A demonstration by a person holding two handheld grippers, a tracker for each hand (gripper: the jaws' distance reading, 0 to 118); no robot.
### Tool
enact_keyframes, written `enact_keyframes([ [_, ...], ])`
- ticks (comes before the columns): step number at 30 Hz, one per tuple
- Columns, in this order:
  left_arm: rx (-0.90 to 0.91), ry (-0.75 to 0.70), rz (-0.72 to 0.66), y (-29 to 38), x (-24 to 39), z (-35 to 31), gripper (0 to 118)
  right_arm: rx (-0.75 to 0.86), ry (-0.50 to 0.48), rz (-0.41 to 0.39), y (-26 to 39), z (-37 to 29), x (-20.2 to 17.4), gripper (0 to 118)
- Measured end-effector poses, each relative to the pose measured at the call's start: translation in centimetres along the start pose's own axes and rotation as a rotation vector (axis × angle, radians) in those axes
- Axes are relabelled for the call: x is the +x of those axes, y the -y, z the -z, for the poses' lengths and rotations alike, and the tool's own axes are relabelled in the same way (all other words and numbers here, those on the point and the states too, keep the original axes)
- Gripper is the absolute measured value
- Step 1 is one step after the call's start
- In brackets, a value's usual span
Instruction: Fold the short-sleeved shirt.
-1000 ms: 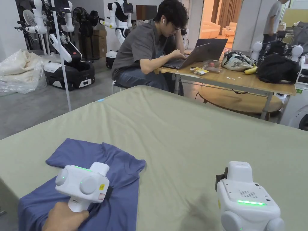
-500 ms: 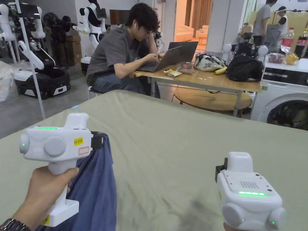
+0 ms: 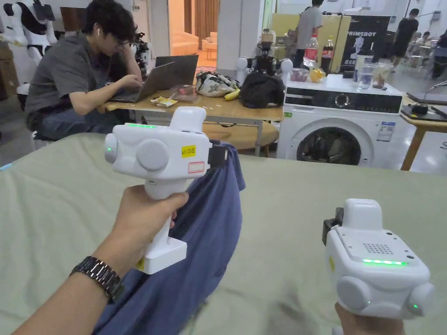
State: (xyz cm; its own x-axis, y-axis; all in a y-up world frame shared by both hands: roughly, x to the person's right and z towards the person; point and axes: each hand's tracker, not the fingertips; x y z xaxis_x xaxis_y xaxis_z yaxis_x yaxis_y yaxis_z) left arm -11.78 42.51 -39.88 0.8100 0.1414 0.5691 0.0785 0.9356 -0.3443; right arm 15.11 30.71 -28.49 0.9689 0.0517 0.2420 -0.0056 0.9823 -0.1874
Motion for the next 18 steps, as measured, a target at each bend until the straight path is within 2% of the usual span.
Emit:
enact_keyframes([
  [4, -0.033, 0.157, 0.090, 0.5, 8.1, 4.2, 0, 0.019, 0.109, 0.006, -0.1, -1.6, 5.2, 0],
  [10, -0.121, 0.333, 0.105, 5.2, 16.1, 8.7, 0, 0.009, 0.217, -0.027, 0.5, -3.5, 10.7, 0],
  [18, -0.406, 0.439, 0.093, 16.5, 19.9, 10.2, 0, -0.047, 0.275, -0.003, 2.3, -4.1, 13.5, 0],
])
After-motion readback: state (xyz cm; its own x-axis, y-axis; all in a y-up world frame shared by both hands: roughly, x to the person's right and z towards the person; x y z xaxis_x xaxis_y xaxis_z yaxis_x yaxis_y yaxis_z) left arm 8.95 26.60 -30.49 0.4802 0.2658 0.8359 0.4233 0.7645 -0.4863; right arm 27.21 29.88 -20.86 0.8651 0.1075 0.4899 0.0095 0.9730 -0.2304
